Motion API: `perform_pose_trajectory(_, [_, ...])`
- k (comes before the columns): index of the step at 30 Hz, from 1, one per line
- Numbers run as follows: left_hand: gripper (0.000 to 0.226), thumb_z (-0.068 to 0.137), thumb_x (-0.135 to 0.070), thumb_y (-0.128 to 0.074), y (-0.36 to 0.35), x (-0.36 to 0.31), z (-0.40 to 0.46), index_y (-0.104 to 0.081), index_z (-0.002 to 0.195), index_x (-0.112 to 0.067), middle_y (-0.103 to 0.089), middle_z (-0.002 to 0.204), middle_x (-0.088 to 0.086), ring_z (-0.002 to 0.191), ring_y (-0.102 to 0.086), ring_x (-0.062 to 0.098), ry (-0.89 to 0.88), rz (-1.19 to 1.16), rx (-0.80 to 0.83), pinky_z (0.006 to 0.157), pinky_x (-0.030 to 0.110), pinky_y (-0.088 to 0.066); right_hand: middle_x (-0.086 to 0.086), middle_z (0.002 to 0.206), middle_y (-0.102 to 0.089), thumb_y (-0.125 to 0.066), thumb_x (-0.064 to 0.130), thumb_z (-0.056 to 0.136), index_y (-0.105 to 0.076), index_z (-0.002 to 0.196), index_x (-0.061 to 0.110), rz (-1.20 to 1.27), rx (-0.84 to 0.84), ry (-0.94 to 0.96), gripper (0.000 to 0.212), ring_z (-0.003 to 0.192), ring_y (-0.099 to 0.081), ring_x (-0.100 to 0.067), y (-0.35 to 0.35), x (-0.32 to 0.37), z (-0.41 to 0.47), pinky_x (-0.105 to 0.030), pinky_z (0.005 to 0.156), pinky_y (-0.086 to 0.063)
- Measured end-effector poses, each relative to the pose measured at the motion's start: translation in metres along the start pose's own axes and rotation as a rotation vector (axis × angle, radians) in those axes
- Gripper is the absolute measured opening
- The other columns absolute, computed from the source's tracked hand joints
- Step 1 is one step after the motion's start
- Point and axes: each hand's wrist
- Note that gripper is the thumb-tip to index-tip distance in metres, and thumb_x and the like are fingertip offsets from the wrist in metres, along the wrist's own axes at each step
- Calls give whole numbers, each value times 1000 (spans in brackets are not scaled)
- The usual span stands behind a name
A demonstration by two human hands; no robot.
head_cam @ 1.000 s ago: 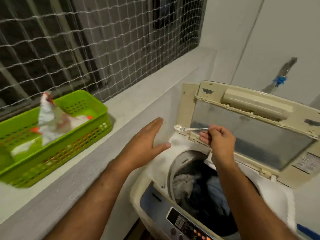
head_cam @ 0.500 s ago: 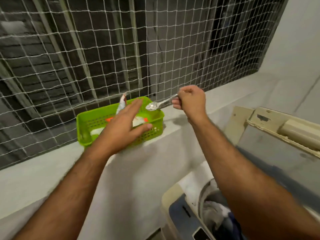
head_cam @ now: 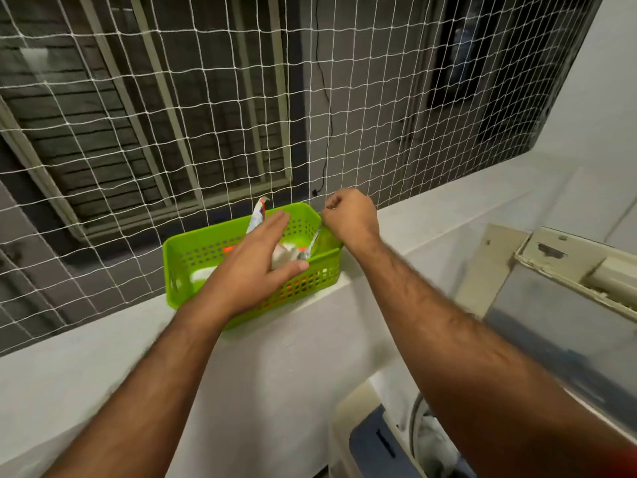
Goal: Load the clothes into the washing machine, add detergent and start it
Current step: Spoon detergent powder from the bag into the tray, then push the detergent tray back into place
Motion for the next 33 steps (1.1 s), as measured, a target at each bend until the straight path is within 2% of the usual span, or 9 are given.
perform_pose_trajectory(3, [86,81,-61,-55,-6,-7,8,-30,149,-15,-27,157,0,146,-18,12,-32,-7,-9,113,22,-13,1,79,-70,-68,25,79,-64,71,19,51,-31,-9,11,81,-64,-23,9,-10,1,-29,71,-49])
perform_pose_trajectory(6, [69,84,-47,-59,-15,-22,17,-45,140,-10,-44,147,7,138,-36,17,-125,-8,-109,109,5,0,10,62,-54,-68,15,79,-47,62,22,133,-157,6,28,66,-54,-14,32,-27,-5,-29,64,-42])
perform_pose_trajectory(8, [60,85,-46,-58,-25,-38,22,-54,133,-10,-54,138,6,130,-46,17,-172,-74,-150,107,4,-10,10,60,-47,-62,3,76,-44,63,22,172,-221,-24,29,60,-46,-11,50,-45,-15,-29,61,-37])
perform_pose_trajectory(10, [57,86,-50,-53,-43,-57,29,-58,129,-13,-58,132,1,123,-49,13,-222,-160,-132,104,14,-27,9,60,-48,-60,-2,72,-45,63,21,211,-250,-93,28,61,-49,-15,68,-70,-28,-31,63,-46])
perform_pose_trajectory(15, [58,86,-54,-52,-118,-109,45,-54,134,-21,-54,136,-4,126,-47,10,-306,-263,79,103,17,-29,3,61,-59,-78,4,73,-56,65,17,291,-253,-338,26,58,-61,-17,114,-144,-77,-39,68,-57])
perform_pose_trajectory(19, [55,89,-46,-59,-181,-147,46,-50,137,-21,-50,141,-3,128,-46,12,-366,-365,287,104,22,-32,1,57,-62,-79,7,72,-60,57,19,147,-319,-473,26,57,-61,-18,151,-201,-122,-35,65,-55])
perform_pose_trajectory(23, [54,91,-40,-60,-236,-177,45,-48,139,-19,-47,144,-1,131,-43,14,-434,-384,430,106,22,-29,5,53,-66,-70,15,74,-67,49,23,82,-388,-579,26,57,-63,-15,178,-260,-162,-47,73,-58])
perform_pose_trajectory(30, [67,91,-44,-57,-323,-198,42,-33,148,-20,-26,157,-4,143,-26,14,-483,-270,736,115,30,-22,-14,101,-74,-55,14,90,-74,102,8,-114,-471,-828,23,98,-68,-31,196,-318,-221,-38,91,-52])
perform_pose_trajectory(33, [67,88,-41,-63,-351,-192,37,-39,144,-15,-37,151,3,138,-36,20,-443,-291,829,111,32,-30,-16,80,-69,-44,27,84,-61,68,14,-114,-451,-907,27,82,-64,-34,191,-341,-243,-38,76,-51])
Point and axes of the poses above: each hand's wrist, its own z-axis towards the middle knuckle, its own y-axis out of the back of the hand, x = y × z
